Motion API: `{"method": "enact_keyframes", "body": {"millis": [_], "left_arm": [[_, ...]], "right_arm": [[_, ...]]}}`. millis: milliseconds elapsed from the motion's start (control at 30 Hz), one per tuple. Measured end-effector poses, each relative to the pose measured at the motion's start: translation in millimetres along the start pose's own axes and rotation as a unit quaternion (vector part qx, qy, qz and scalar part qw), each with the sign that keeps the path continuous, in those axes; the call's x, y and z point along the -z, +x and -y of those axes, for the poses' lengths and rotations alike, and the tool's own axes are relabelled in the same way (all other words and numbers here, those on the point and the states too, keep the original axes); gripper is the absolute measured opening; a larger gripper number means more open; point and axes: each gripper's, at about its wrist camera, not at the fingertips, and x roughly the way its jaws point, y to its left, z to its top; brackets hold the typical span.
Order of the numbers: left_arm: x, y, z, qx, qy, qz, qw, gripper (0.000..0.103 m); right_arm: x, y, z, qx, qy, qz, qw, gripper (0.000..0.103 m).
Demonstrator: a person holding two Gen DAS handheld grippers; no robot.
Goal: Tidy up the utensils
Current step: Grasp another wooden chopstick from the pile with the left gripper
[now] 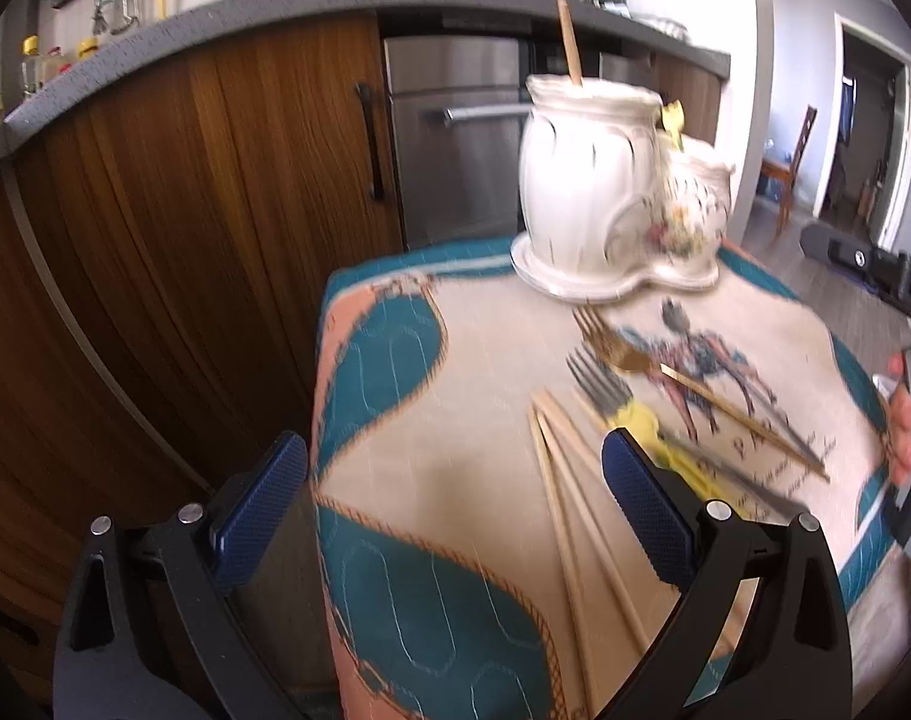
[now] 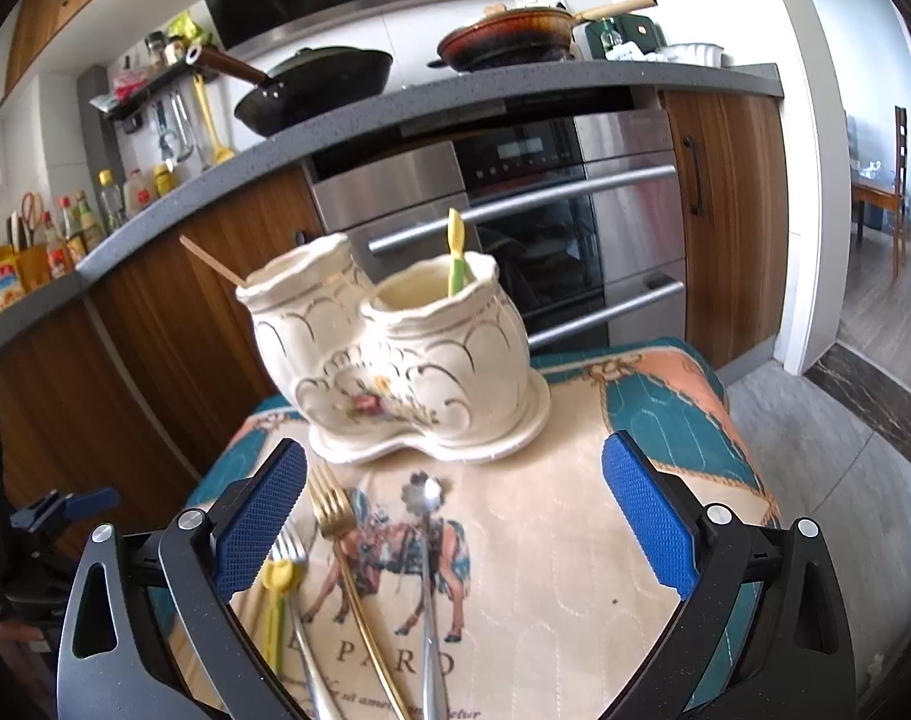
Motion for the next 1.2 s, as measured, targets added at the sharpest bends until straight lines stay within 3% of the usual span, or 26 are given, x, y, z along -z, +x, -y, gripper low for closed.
{"method": "enact_keyframes", "body": {"millis": [67,233,367,800,1067,1200], "left_arm": [[5,3,5,0.004,0.012,-0.020,0.9997,0.095],[14,9,19,-0.005,0.058,-0.062,0.9964,0.080],[18,13,25,-0.001,0.081,-0.094,0.9923,0.059],[23,16,37,0.053,0.080,-0.138,0.9858,0.009],[18,23,20,0.059,0.023,-0.113,0.9915,0.005],[5,21,8,0.057,-0.022,-0.081,0.9949,0.005]], "right_arm": [[2,1,1,0.002,-0.001,-0.004,1.000,0.098],[1,3,1,0.005,-0.010,-0.009,1.000,0.098],[2,6,1,0.007,-0.018,-0.015,1.000,0.098],[3,6,-6,0.009,-0.039,-0.018,0.999,0.098],[4,7,-14,0.000,-0.062,-0.026,0.998,0.098],[11,17,-29,-0.001,-0.104,-0.064,0.992,0.096]]}}
